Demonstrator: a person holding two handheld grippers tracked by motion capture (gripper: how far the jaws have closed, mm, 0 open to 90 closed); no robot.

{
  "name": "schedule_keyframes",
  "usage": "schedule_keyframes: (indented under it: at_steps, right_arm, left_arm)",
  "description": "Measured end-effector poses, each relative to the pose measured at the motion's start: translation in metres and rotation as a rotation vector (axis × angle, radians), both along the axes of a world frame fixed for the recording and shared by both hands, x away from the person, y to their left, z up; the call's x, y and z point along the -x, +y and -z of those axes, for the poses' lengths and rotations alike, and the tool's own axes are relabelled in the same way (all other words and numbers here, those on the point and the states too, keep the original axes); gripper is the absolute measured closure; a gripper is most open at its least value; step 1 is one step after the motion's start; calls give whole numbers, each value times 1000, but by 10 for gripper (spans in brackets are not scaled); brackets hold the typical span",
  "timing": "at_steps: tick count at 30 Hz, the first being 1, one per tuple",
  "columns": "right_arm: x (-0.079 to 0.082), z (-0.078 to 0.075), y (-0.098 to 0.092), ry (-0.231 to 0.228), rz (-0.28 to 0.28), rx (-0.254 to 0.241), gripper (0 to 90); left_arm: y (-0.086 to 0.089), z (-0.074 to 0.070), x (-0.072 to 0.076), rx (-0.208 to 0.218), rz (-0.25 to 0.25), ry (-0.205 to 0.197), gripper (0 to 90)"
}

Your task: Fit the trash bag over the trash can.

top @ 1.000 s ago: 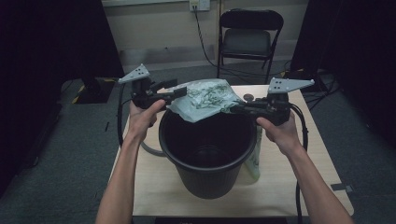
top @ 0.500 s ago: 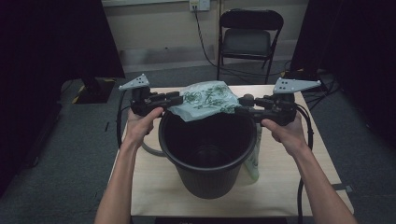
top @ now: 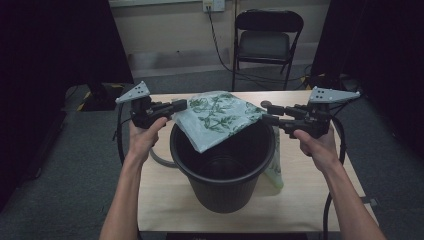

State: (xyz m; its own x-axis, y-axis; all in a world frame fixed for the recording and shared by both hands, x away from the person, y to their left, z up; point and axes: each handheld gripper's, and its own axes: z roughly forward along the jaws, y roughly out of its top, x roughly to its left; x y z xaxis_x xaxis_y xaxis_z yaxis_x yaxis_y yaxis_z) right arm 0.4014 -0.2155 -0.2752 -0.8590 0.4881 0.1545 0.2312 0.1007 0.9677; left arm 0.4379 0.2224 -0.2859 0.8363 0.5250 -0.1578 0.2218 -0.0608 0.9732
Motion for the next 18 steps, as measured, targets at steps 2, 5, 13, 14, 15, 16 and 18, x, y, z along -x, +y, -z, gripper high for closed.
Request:
schedule_keyframes:
  at_steps: [2,5,13,14,15,16,18]
  right_arm:
    - [-2,-1,-1,1,11,-11,630]
    - [-9,-4,4,8,26,-13,607]
    - [-40,-8,36,68,70,58,418]
    - [-41,-7,38,70,69,66,413]
    - [-44,-6,42,75,73,83,411]
    - [-46,-5,44,85,78,99,406]
    - [-49,-4,45,106,60,90,423]
  left_arm:
    - [3,2,3,17,13,5,900]
    - [-2,4,10,-3,19,-3,900]
    - [-21,-3,33,-91,75,-37,900]
    - [-21,-3,33,-91,75,-37,900]
    - [-18,-2,33,-55,87,-24,900]
    - [-17,-1,33,-52,88,-25,900]
    - [-15,-1,33,-49,80,-29,851]
